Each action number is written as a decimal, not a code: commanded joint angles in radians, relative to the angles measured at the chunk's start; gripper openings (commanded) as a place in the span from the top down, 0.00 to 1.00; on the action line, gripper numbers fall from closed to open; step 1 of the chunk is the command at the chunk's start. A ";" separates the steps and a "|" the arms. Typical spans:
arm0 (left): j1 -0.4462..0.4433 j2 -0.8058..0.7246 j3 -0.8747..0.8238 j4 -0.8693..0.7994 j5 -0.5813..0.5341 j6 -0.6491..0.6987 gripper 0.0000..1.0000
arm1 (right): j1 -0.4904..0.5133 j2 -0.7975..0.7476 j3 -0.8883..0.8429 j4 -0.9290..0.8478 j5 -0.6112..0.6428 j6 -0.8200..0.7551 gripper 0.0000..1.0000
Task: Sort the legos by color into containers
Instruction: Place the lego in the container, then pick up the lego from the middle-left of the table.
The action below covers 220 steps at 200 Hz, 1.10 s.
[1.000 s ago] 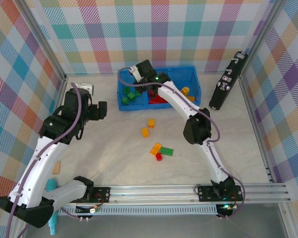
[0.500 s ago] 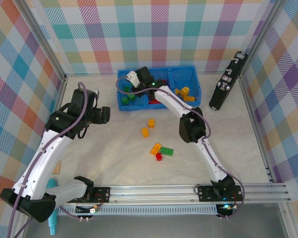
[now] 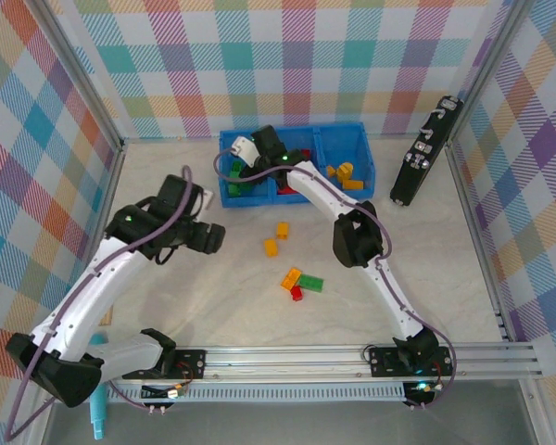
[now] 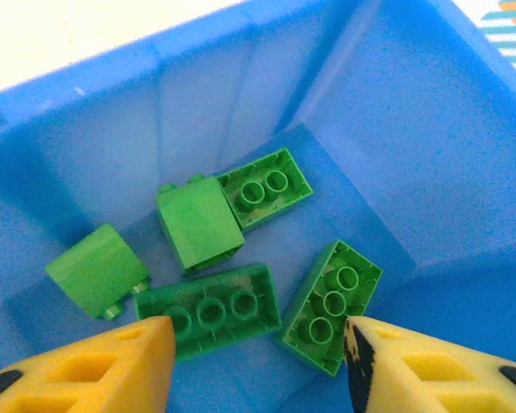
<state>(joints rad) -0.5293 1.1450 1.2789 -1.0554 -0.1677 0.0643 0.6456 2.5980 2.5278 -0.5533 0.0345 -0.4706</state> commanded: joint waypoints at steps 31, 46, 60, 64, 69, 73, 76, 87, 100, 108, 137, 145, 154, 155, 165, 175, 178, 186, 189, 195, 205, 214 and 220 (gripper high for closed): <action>-0.252 0.143 -0.087 0.290 -0.010 0.240 0.14 | -0.055 -0.359 -0.053 -0.049 -0.138 0.092 0.36; -0.277 0.195 -0.094 0.372 0.064 0.276 0.14 | -0.085 -0.462 -0.119 -0.092 -0.156 0.116 0.33; -0.310 0.250 -0.084 0.420 0.111 0.314 0.15 | -0.114 -0.567 -0.209 -0.148 -0.142 0.144 0.31; -0.324 0.267 -0.083 0.433 0.114 0.329 0.15 | -0.120 -0.605 -0.249 -0.151 -0.129 0.161 0.31; -0.340 0.287 -0.080 0.447 0.112 0.350 0.15 | -0.131 -0.657 -0.321 -0.140 -0.116 0.176 0.31; -0.358 0.306 -0.078 0.458 0.108 0.366 0.15 | -0.134 -0.702 -0.388 -0.121 -0.105 0.186 0.30; -0.370 0.321 -0.077 0.466 0.103 0.381 0.16 | -0.137 -0.739 -0.444 -0.100 -0.093 0.191 0.30; -0.412 0.384 -0.064 0.482 0.089 0.431 0.18 | -0.138 -0.871 -0.653 -0.004 -0.051 0.204 0.24; -0.445 0.462 -0.035 0.484 0.081 0.468 0.20 | -0.139 -0.995 -0.837 0.066 -0.027 0.217 0.18; -0.457 0.497 -0.018 0.487 0.096 0.469 0.20 | -0.142 -1.056 -0.912 0.069 -0.020 0.226 0.16; -0.506 0.572 -0.006 0.536 0.127 0.471 0.19 | -0.148 -1.225 -1.093 0.018 0.045 0.275 0.13; -0.520 0.596 0.002 0.539 0.125 0.481 0.19 | -0.151 -1.273 -1.142 0.011 0.047 0.288 0.11; -0.536 0.622 0.010 0.541 0.117 0.496 0.20 | -0.153 -1.323 -1.195 0.003 0.048 0.304 0.11; -0.538 0.625 0.011 0.542 0.117 0.498 0.20 | -0.153 -1.329 -1.200 0.003 0.048 0.306 0.10; -0.554 0.653 0.017 0.543 0.112 0.522 0.19 | -0.156 -1.380 -1.249 -0.008 0.045 0.320 0.10; -0.563 0.672 0.018 0.552 0.110 0.532 0.19 | -0.159 -1.425 -1.291 -0.023 0.045 0.336 0.08; -0.565 0.676 0.018 0.555 0.112 0.533 0.19 | -0.159 -1.433 -1.304 -0.027 0.046 0.339 0.07; -0.567 0.685 0.019 0.560 0.121 0.530 0.19 | -0.161 -1.463 -1.328 -0.040 0.048 0.350 0.07; -0.569 0.690 0.019 0.562 0.123 0.530 0.19 | -0.161 -1.472 -1.335 -0.045 0.048 0.354 0.07; -0.571 0.699 0.020 0.563 0.125 0.529 0.19 | -0.161 -1.492 -1.348 -0.056 0.052 0.360 0.07; -0.574 0.715 0.025 0.560 0.122 0.537 0.19 | -0.162 -1.521 -1.367 -0.068 0.066 0.365 0.06; -0.579 0.729 0.027 0.560 0.116 0.543 0.19 | -0.165 -1.543 -1.377 -0.079 0.074 0.408 0.06; -0.580 0.738 0.031 0.563 0.113 0.543 0.19 | -0.167 -1.557 -1.380 -0.087 0.076 0.420 0.06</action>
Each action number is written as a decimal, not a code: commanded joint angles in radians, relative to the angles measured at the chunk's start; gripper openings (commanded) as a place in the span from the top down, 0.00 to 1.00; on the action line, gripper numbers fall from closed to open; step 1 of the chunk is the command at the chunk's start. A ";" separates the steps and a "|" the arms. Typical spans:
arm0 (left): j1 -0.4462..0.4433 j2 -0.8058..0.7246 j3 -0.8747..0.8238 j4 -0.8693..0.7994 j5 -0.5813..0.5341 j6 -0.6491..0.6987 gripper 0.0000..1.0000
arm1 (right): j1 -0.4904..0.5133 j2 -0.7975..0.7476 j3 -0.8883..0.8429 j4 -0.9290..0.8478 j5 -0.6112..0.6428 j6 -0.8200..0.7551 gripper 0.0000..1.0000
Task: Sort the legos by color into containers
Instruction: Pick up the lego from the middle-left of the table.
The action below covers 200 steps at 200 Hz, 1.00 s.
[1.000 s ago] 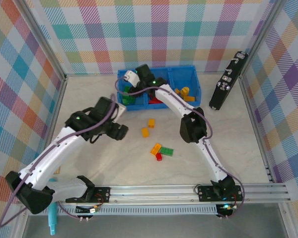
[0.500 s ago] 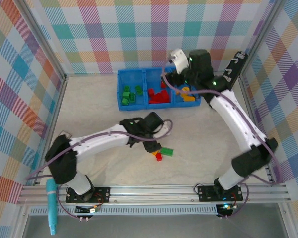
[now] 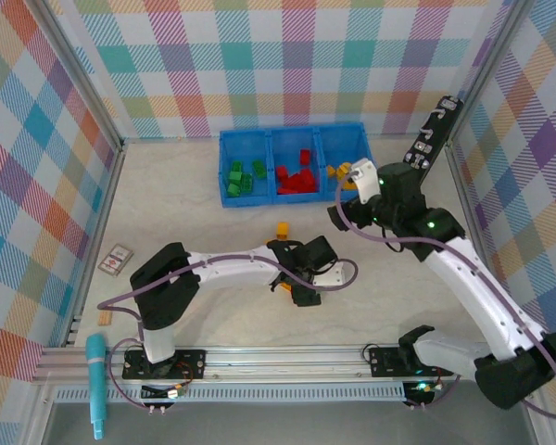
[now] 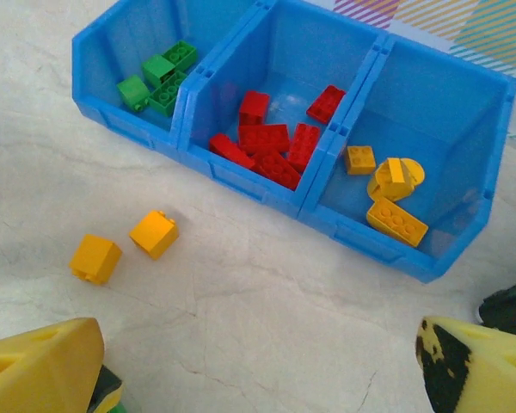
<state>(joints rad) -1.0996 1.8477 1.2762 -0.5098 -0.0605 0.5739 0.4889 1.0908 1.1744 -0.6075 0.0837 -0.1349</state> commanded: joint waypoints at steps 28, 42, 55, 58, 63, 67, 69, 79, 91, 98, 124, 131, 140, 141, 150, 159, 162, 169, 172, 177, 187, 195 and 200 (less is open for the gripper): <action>-0.009 0.080 0.054 0.025 -0.010 0.047 0.20 | -0.026 -0.092 -0.037 -0.055 0.014 0.122 0.06; -0.009 0.103 0.067 0.027 -0.018 0.053 0.21 | -0.034 -0.102 -0.041 -0.063 0.014 0.128 0.06; -0.009 0.123 0.079 0.026 -0.024 0.058 0.22 | -0.041 -0.104 -0.042 -0.070 0.009 0.129 0.06; -0.009 0.129 0.081 0.025 -0.023 0.058 0.22 | -0.045 -0.104 -0.042 -0.072 0.008 0.129 0.06; -0.009 0.137 0.086 0.024 -0.023 0.058 0.23 | -0.048 -0.104 -0.043 -0.072 0.007 0.128 0.06; -0.009 0.143 0.090 0.020 -0.022 0.060 0.23 | -0.050 -0.104 -0.045 -0.072 0.005 0.128 0.06; -0.009 0.147 0.092 0.018 -0.022 0.060 0.24 | -0.051 -0.104 -0.045 -0.072 0.006 0.128 0.06; -0.009 0.166 0.107 0.002 -0.023 0.058 0.26 | -0.058 -0.102 -0.048 -0.071 0.005 0.126 0.06; -0.009 0.182 0.117 -0.018 -0.024 0.054 0.30 | -0.068 -0.099 -0.048 -0.068 0.003 0.127 0.06; -0.009 0.187 0.119 -0.025 -0.024 0.051 0.32 | -0.073 -0.097 -0.048 -0.066 0.000 0.126 0.06; -0.005 0.198 0.127 -0.056 -0.027 0.023 0.42 | -0.088 -0.090 -0.051 -0.055 -0.001 0.127 0.06; -0.002 0.201 0.134 -0.074 -0.019 0.019 0.45 | -0.091 -0.089 -0.052 -0.055 -0.001 0.127 0.06; 0.001 0.205 0.137 -0.084 -0.012 0.011 0.48 | -0.095 -0.085 -0.053 -0.052 -0.002 0.129 0.07; 0.001 0.206 0.137 -0.085 -0.012 0.010 0.48 | -0.095 -0.084 -0.054 -0.052 -0.002 0.129 0.07; 0.005 0.206 0.136 -0.088 -0.006 0.006 0.52 | -0.099 -0.080 -0.053 -0.053 -0.001 0.129 0.07; 0.007 0.208 0.133 -0.088 -0.005 0.003 0.56 | -0.103 -0.077 -0.053 -0.052 -0.001 0.132 0.07; 0.009 0.207 0.132 -0.088 -0.005 0.001 0.57 | -0.104 -0.076 -0.052 -0.052 0.000 0.131 0.07; 0.010 0.207 0.132 -0.090 -0.006 -0.003 0.59 | -0.105 -0.075 -0.053 -0.053 0.001 0.130 0.07; 0.012 0.206 0.131 -0.091 -0.006 -0.005 0.61 | -0.107 -0.074 -0.053 -0.051 0.002 0.130 0.07; 0.014 0.206 0.132 -0.093 -0.006 -0.008 0.63 | -0.109 -0.074 -0.053 -0.052 0.003 0.131 0.07; 0.021 0.199 0.131 -0.094 -0.005 -0.020 0.66 | -0.112 -0.074 -0.053 -0.051 0.010 0.132 0.07; 0.035 0.188 0.137 -0.102 0.019 -0.036 0.68 | -0.117 -0.075 -0.055 -0.048 0.013 0.133 0.07; 0.046 0.180 0.145 -0.112 0.037 -0.046 0.69 | -0.122 -0.076 -0.055 -0.045 0.013 0.135 0.07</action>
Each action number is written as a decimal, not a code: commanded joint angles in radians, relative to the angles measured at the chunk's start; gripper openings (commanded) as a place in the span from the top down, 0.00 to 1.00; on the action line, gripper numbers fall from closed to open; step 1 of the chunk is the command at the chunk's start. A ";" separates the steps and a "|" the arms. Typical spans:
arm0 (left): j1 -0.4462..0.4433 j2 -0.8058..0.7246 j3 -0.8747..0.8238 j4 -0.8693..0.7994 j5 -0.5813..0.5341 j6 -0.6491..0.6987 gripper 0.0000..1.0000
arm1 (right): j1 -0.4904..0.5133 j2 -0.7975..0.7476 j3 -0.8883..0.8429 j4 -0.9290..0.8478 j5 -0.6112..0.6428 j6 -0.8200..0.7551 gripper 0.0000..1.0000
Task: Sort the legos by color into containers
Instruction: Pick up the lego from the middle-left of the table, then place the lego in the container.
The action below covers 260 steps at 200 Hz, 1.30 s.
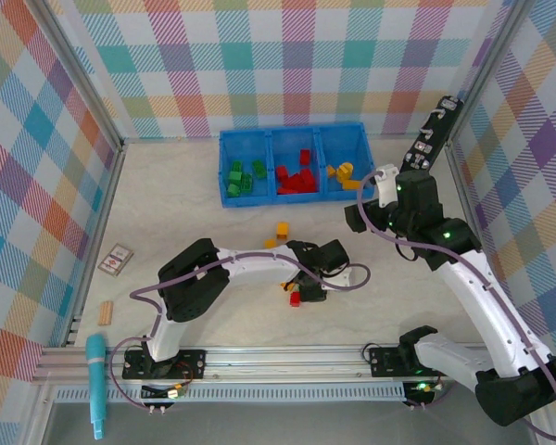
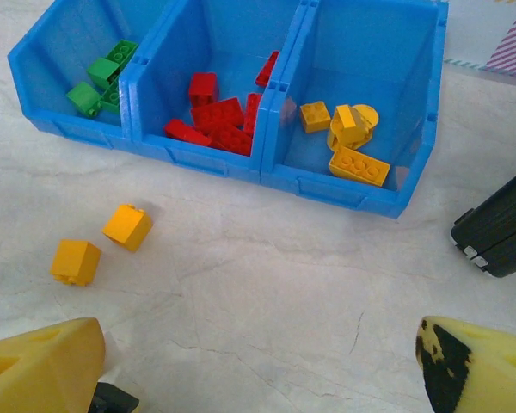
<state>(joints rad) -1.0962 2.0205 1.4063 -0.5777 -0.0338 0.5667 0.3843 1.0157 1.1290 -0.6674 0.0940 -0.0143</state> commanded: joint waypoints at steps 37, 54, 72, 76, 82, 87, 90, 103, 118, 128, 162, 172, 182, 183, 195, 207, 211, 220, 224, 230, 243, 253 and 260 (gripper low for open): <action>0.124 -0.062 0.123 -0.125 0.032 -0.069 0.72 | -0.068 0.010 -0.024 0.036 -0.045 0.038 0.07; 0.164 -0.094 0.183 -0.166 0.023 -0.072 0.74 | -0.094 0.018 -0.027 0.040 -0.045 0.053 0.07; 0.211 -0.139 0.237 -0.185 0.018 -0.079 0.75 | -0.127 0.023 -0.032 0.047 -0.054 0.072 0.07; 0.223 -0.150 0.245 -0.183 0.017 -0.083 0.75 | -0.133 0.027 -0.032 0.047 -0.059 0.076 0.07; 0.245 -0.166 0.257 -0.178 0.018 -0.091 0.76 | -0.141 0.032 -0.031 0.046 -0.063 0.083 0.07; 0.265 -0.180 0.268 -0.172 0.018 -0.102 0.76 | -0.146 0.036 -0.032 0.046 -0.065 0.086 0.07; 0.276 -0.186 0.274 -0.168 0.018 -0.109 0.76 | -0.148 0.038 -0.032 0.046 -0.065 0.088 0.07; 0.325 -0.210 0.294 -0.144 0.007 -0.144 0.77 | -0.151 0.052 -0.028 0.037 -0.067 0.096 0.08; 0.388 -0.229 0.309 -0.097 -0.031 -0.180 0.78 | -0.151 0.064 -0.026 0.030 -0.069 0.109 0.10; 0.427 -0.232 0.325 -0.069 -0.060 -0.200 0.78 | -0.150 0.066 -0.031 0.026 -0.076 0.116 0.14; 0.547 -0.182 0.399 0.025 -0.146 -0.269 0.78 | -0.111 0.005 -0.125 0.066 -0.160 0.198 0.17; 0.578 -0.145 0.439 0.029 -0.145 -0.285 0.79 | -0.093 -0.003 -0.151 0.058 -0.176 0.246 0.19; 0.609 -0.103 0.483 0.030 -0.150 -0.300 0.79 | -0.057 -0.002 -0.175 0.040 -0.189 0.287 0.20; 0.612 -0.098 0.487 0.029 -0.149 -0.302 0.79 | -0.052 -0.001 -0.176 0.037 -0.188 0.291 0.20; 0.654 -0.043 0.548 0.021 -0.140 -0.330 0.80 | 0.014 0.007 -0.202 0.009 -0.168 0.351 0.21; 0.698 0.016 0.610 0.011 -0.102 -0.368 0.80 | 0.083 0.010 -0.229 -0.004 -0.156 0.421 0.21; 0.715 0.036 0.632 0.004 -0.089 -0.381 0.80 | 0.106 0.011 -0.237 -0.007 -0.152 0.445 0.21; 0.746 0.095 0.689 -0.010 -0.073 -0.407 0.80 | 0.155 0.014 -0.255 -0.011 -0.146 0.499 0.21; 0.759 0.119 0.717 -0.024 -0.060 -0.413 0.80 | 0.175 0.016 -0.262 -0.012 -0.144 0.520 0.22; 0.775 0.159 0.762 -0.043 -0.044 -0.423 0.80 | 0.209 0.021 -0.268 -0.015 -0.132 0.548 0.22; 0.798 0.235 0.844 -0.072 -0.029 -0.443 0.80 | 0.289 0.040 -0.273 -0.031 -0.068 0.580 0.22; 0.810 0.286 0.900 -0.089 -0.011 -0.453 0.80 | 0.341 0.060 -0.267 -0.051 -0.010 0.595 0.22; 0.813 0.315 0.928 -0.093 0.001 -0.456 0.80 | 0.369 0.078 -0.264 -0.064 0.020 0.605 0.22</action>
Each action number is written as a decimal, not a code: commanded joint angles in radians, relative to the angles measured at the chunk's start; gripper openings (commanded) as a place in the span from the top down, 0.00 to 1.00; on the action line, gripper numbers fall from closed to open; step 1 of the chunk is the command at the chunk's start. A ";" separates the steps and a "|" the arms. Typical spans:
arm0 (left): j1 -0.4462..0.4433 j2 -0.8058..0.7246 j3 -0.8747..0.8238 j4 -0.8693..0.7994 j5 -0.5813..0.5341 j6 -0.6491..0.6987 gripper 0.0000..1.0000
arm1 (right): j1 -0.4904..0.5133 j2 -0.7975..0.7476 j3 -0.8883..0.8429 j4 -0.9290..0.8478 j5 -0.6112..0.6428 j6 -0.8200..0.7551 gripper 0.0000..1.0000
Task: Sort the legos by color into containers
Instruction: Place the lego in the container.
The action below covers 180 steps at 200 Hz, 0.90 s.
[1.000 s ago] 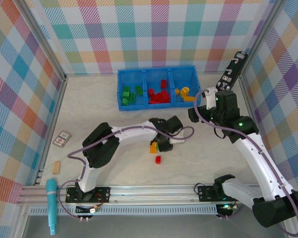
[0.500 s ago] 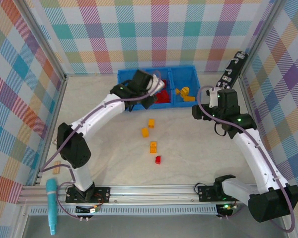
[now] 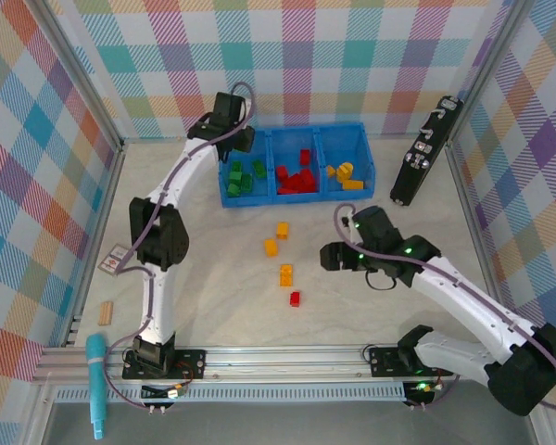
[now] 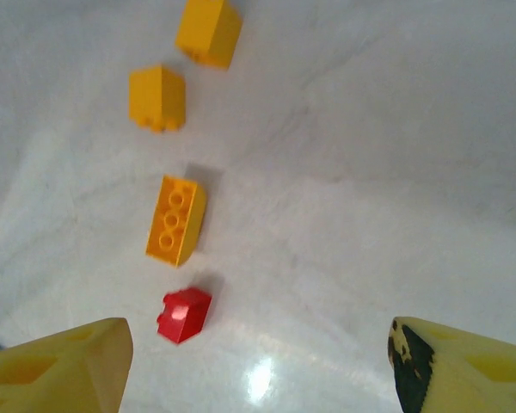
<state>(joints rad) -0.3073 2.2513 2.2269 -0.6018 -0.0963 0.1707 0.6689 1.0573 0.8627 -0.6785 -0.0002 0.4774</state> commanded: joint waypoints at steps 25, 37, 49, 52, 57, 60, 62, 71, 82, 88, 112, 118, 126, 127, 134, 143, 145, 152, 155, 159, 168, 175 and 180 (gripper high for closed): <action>0.027 0.178 0.158 -0.054 0.090 -0.065 0.80 | 0.152 0.086 -0.010 -0.029 0.139 0.157 0.22; 0.027 0.210 0.164 -0.047 0.097 -0.077 0.80 | 0.176 0.112 -0.007 -0.006 0.137 0.174 0.22; 0.026 0.234 0.164 -0.041 0.096 -0.088 0.80 | 0.199 0.144 0.006 0.003 0.138 0.182 0.22; 0.026 0.239 0.164 -0.040 0.096 -0.091 0.80 | 0.204 0.152 0.010 0.004 0.140 0.183 0.22; 0.027 0.245 0.162 -0.038 0.096 -0.095 0.80 | 0.213 0.166 0.017 0.006 0.141 0.182 0.22; 0.027 0.250 0.162 -0.036 0.097 -0.098 0.80 | 0.217 0.173 0.020 0.007 0.141 0.185 0.22; 0.027 0.251 0.161 -0.036 0.099 -0.099 0.80 | 0.220 0.178 0.023 0.008 0.141 0.186 0.22; 0.027 0.260 0.161 -0.035 0.105 -0.104 0.80 | 0.236 0.199 0.031 0.013 0.140 0.188 0.22; 0.027 0.267 0.154 -0.029 0.113 -0.110 0.80 | 0.253 0.222 0.037 0.024 0.136 0.194 0.22; 0.027 0.269 0.150 -0.025 0.116 -0.114 0.80 | 0.262 0.234 0.039 0.030 0.134 0.198 0.22; 0.026 0.277 0.136 -0.012 0.130 -0.121 0.80 | 0.293 0.267 0.052 0.052 0.137 0.217 0.22; 0.025 0.279 0.134 -0.012 0.133 -0.123 0.80 | 0.300 0.274 0.056 0.058 0.137 0.222 0.22; 0.025 0.281 0.132 -0.012 0.137 -0.126 0.80 | 0.308 0.284 0.058 0.064 0.137 0.228 0.22; 0.025 0.281 0.132 -0.012 0.138 -0.125 0.80 | 0.308 0.285 0.058 0.065 0.137 0.228 0.22; 0.024 0.281 0.130 -0.011 0.141 -0.128 0.80 | 0.316 0.296 0.060 0.067 0.136 0.236 0.22; 0.023 0.280 0.123 -0.007 0.142 -0.129 0.78 | 0.322 0.310 0.060 0.069 0.134 0.244 0.22; 0.022 0.280 0.121 -0.007 0.142 -0.129 0.78 | 0.324 0.314 0.060 0.071 0.134 0.245 0.22; 0.020 0.278 0.116 -0.005 0.142 -0.130 0.76 | 0.330 0.326 0.060 0.074 0.130 0.253 0.22; 0.020 0.278 0.113 -0.004 0.142 -0.131 0.74 | 0.332 0.331 0.061 0.075 0.129 0.255 0.22; 0.019 0.277 0.111 -0.003 0.142 -0.131 0.72 | 0.335 0.339 0.062 0.076 0.125 0.258 0.22; 0.018 0.275 0.106 -0.004 0.144 -0.129 0.68 | 0.343 0.354 0.066 0.082 0.120 0.264 0.22; 0.017 0.274 0.103 -0.004 0.144 -0.129 0.66 | 0.349 0.366 0.069 0.086 0.118 0.268 0.22; 0.017 0.271 0.101 -0.004 0.143 -0.127 0.64 | 0.354 0.374 0.072 0.089 0.116 0.272 0.22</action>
<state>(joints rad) -0.2813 2.5259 2.3501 -0.6136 0.0296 0.0582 1.0004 1.3945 0.9005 -0.6113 0.1230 0.7082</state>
